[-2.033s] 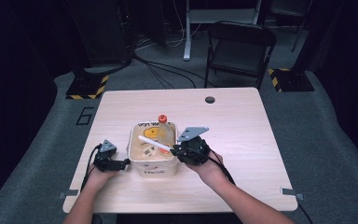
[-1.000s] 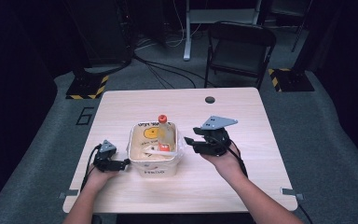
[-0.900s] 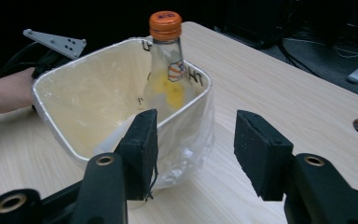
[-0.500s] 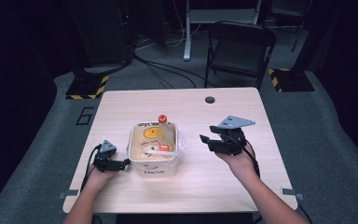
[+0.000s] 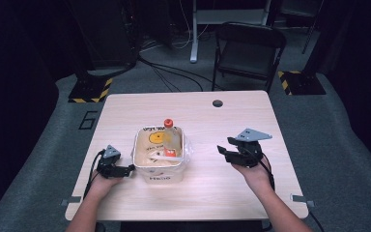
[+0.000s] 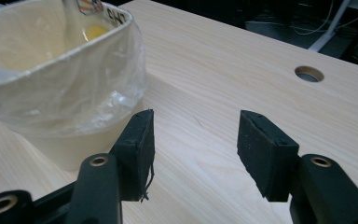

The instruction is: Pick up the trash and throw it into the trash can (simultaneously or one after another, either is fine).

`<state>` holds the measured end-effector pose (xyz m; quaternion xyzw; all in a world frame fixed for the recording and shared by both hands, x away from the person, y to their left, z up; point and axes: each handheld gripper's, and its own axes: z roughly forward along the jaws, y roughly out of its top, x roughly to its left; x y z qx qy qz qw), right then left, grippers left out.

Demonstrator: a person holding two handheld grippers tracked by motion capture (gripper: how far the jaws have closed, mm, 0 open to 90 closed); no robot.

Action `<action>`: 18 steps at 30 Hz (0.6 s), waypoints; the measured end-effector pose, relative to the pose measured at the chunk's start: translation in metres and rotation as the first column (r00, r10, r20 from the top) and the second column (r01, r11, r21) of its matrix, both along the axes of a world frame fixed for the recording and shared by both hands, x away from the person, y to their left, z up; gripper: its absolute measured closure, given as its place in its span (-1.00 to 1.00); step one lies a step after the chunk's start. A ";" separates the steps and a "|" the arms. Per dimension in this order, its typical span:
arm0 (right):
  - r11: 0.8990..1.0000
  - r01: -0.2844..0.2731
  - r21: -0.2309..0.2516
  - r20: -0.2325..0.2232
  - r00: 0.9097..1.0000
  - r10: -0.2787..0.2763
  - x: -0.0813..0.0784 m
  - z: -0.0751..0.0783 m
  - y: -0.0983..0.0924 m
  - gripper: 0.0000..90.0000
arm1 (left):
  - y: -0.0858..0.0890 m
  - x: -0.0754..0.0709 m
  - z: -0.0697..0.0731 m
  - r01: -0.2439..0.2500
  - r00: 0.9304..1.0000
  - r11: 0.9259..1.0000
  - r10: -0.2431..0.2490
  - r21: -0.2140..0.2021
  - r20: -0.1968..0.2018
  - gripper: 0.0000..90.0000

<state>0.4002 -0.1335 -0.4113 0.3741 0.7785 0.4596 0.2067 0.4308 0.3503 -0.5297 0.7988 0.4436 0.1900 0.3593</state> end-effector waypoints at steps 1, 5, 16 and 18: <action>1.000 0.005 -0.004 -0.005 1.000 -0.005 0.000 -0.003 -0.002 0.01 | 0.000 0.000 0.000 0.000 1.000 1.000 0.000 0.000 0.000 -0.70; 0.999 0.031 -0.029 -0.007 0.999 -0.031 -0.001 -0.013 -0.011 0.01 | 0.000 0.000 0.000 0.001 1.000 1.000 -0.001 0.001 0.000 -0.70; 0.993 0.082 -0.084 -0.031 0.996 -0.085 -0.005 -0.040 -0.030 0.02 | 0.000 0.000 0.000 0.001 1.000 1.000 -0.001 0.001 0.000 -0.70; 0.992 0.093 -0.085 -0.039 0.995 -0.097 -0.004 -0.045 -0.034 0.02 | 0.000 0.000 0.000 0.002 1.000 1.000 -0.002 0.002 0.000 -0.70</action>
